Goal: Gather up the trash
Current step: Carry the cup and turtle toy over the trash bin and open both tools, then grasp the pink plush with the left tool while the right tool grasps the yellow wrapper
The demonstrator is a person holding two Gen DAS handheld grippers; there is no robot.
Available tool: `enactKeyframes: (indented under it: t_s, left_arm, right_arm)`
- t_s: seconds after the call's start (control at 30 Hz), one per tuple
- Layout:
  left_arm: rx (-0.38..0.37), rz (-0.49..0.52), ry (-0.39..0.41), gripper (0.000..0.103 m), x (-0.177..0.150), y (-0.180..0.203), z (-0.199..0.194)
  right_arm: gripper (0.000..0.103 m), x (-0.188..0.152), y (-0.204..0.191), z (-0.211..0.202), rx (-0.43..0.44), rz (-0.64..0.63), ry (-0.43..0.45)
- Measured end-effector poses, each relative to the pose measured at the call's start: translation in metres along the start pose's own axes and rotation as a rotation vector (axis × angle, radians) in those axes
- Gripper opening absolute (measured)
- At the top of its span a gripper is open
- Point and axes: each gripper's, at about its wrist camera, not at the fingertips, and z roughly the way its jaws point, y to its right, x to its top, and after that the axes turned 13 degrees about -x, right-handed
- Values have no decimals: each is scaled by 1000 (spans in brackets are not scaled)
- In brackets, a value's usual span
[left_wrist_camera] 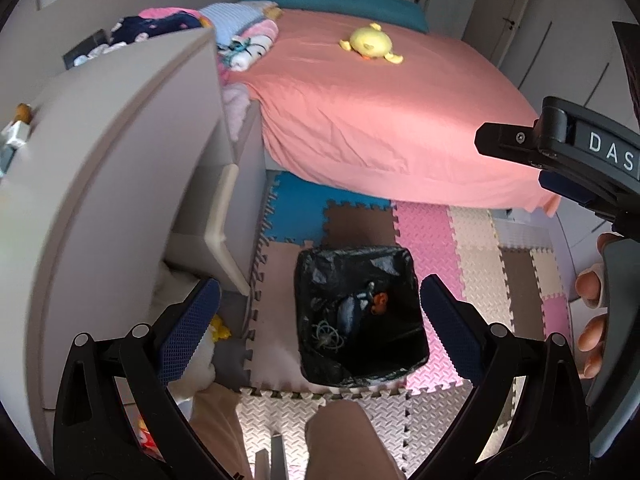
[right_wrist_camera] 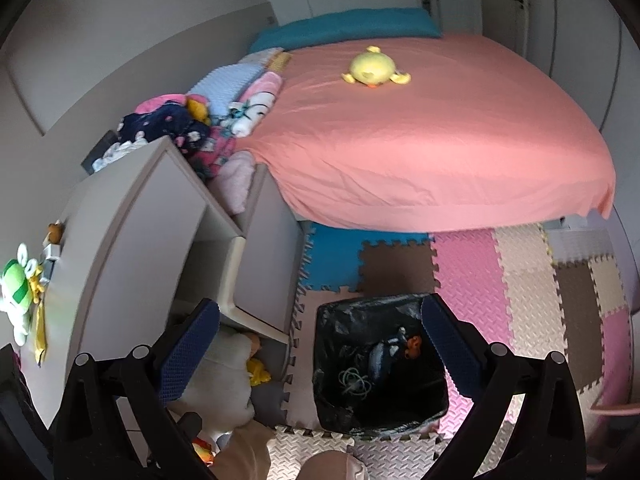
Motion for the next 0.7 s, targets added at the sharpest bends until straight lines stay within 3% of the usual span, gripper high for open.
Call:
enactKeyframes:
  t_s: [0.13,0.27,0.47,0.7]
  left_arm:
    - [41,-21,53,97,5,-20,-27]
    - [86,-54,105,97,8,-45,-55]
    - [148,-143,164,97,4,-93,-93]
    - [247,-241,201,97,-14,-155,-134]
  right_arm:
    - [100,3,-24,-14,59,-23,53]
    - [101,7,-57,-23,138,-69,51]
    - [100,5,-122,-41,209,-211,101]
    - [101,-6,-199,-56,318,-333,86]
